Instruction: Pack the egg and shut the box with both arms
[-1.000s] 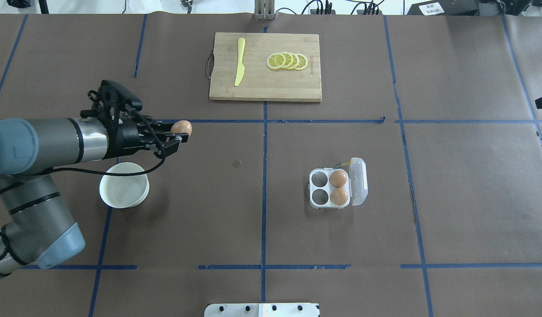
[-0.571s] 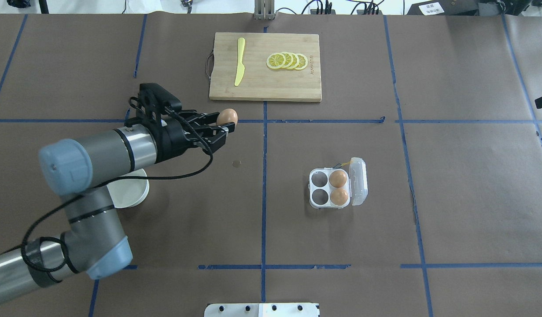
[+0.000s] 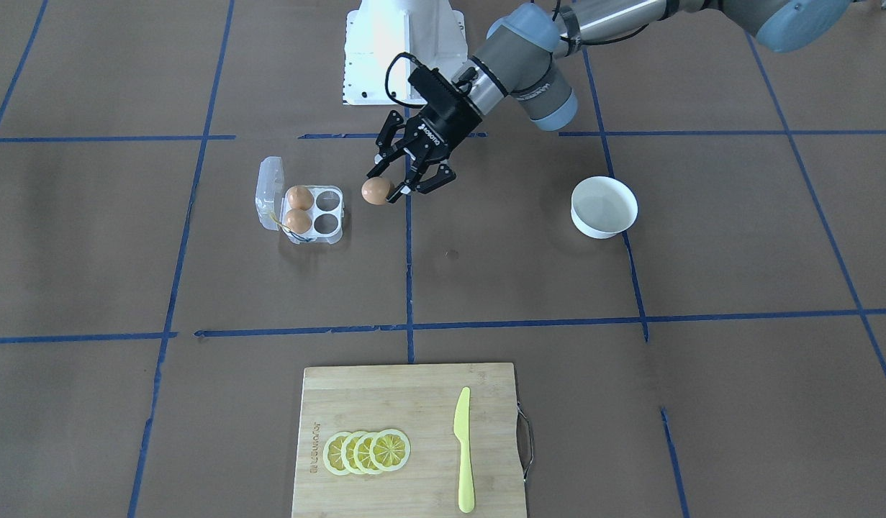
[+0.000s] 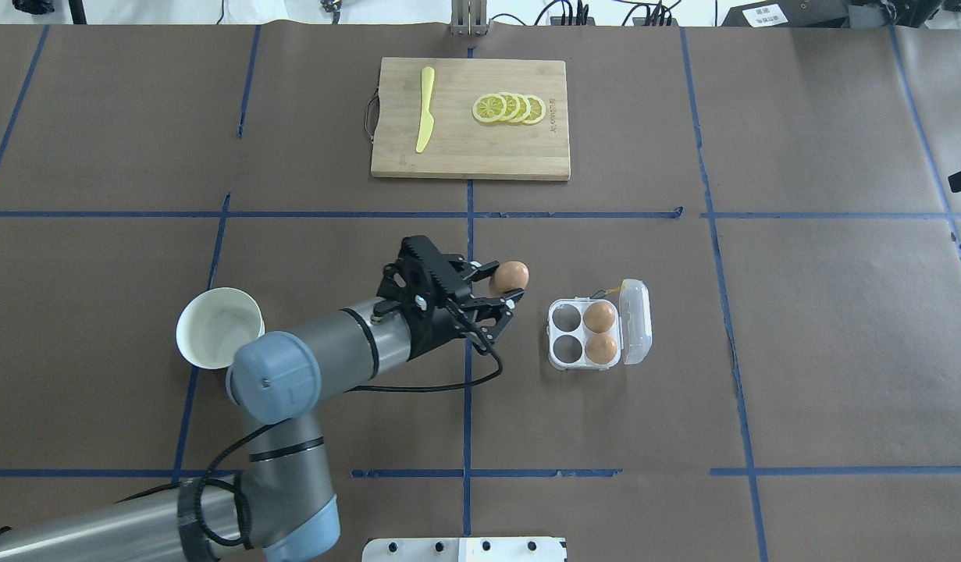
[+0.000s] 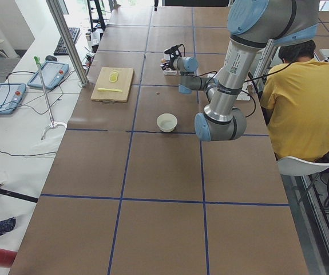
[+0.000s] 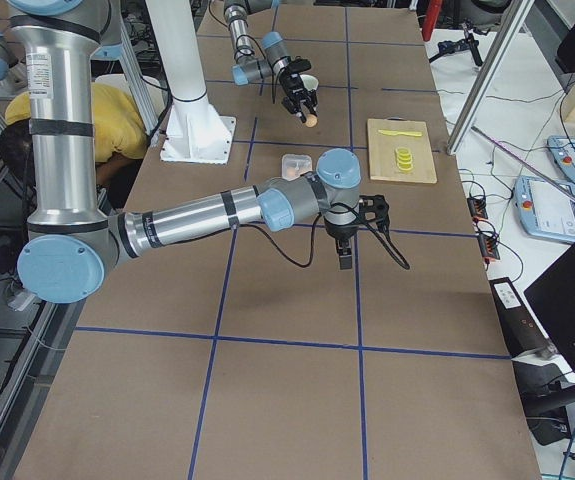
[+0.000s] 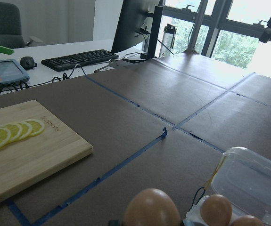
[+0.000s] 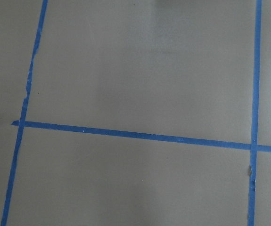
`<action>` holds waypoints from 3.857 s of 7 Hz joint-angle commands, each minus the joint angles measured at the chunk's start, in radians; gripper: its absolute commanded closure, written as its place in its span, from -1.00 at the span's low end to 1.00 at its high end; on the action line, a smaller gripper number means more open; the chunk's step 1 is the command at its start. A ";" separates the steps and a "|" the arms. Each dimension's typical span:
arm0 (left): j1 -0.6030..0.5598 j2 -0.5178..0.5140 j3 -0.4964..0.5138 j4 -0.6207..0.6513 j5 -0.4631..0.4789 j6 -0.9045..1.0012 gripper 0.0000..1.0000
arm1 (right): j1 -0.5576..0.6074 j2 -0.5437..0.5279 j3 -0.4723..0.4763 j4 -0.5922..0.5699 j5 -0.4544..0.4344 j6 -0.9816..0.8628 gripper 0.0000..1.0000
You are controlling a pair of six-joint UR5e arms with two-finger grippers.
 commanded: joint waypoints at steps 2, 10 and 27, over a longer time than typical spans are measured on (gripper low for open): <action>0.040 -0.140 0.170 0.000 -0.001 0.095 1.00 | 0.000 -0.002 -0.004 0.000 0.000 0.000 -1.00; 0.074 -0.168 0.207 0.000 -0.003 0.101 0.58 | 0.000 -0.001 -0.004 0.000 0.000 0.000 -1.00; -0.176 -0.039 -0.157 0.582 -0.375 -0.328 -1.00 | 0.000 -0.002 -0.004 0.000 0.000 0.000 -1.00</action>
